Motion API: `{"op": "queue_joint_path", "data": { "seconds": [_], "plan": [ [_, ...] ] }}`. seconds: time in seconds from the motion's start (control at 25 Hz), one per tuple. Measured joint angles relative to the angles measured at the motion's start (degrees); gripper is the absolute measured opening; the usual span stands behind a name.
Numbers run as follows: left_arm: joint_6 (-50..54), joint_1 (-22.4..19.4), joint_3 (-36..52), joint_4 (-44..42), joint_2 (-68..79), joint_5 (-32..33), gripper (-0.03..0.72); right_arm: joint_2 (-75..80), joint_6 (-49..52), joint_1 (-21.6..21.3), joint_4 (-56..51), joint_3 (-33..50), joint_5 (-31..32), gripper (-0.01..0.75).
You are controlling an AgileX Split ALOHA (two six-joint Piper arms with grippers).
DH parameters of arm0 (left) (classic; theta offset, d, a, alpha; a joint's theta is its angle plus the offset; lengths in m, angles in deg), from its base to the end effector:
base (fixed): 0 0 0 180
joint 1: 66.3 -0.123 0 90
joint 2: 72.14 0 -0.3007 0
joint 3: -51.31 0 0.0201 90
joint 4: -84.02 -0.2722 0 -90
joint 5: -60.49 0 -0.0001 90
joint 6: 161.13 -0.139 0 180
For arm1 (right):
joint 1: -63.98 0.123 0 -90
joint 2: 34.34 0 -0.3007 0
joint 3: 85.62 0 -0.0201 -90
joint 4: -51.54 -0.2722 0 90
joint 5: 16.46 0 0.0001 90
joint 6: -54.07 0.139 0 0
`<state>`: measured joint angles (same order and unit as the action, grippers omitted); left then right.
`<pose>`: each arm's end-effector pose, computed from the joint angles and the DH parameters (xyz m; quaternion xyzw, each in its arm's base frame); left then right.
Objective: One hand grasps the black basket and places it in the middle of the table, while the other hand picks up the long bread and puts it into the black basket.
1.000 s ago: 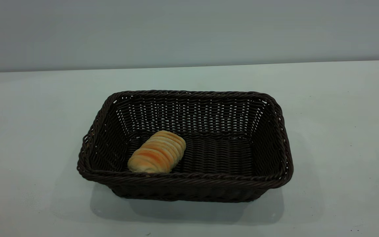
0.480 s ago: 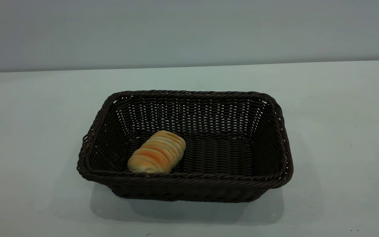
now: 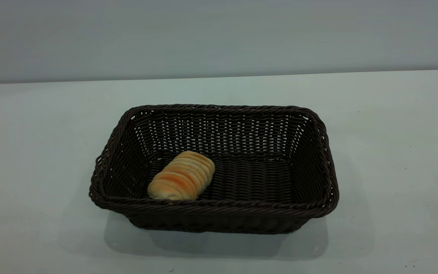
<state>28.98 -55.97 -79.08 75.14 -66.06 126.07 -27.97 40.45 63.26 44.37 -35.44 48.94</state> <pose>0.0354 0.0134 0.2539 -0.0050 0.8689 -0.0108 0.4948 0.0347 0.0153 0.2504 -0.1028 0.8666 0.0014 0.4882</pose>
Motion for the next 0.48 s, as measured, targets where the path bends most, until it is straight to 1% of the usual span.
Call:
{"op": "queue_joint_path", "data": {
  "seconds": [0.04,0.12,0.48],
  "plan": [
    [0.0,-1.2,0.0,0.0,0.0,-0.1,0.536,0.0,0.0,0.0,0.0,0.0,0.0,0.429],
    [0.0,-2.0,0.0,0.0,0.0,-0.1,0.536,-0.1,0.0,0.0,0.0,0.0,0.0,0.429],
    [0.0,-2.1,0.0,0.1,0.0,-0.1,0.536,-0.1,0.0,0.0,0.0,0.0,0.0,0.429]
  ]
}}
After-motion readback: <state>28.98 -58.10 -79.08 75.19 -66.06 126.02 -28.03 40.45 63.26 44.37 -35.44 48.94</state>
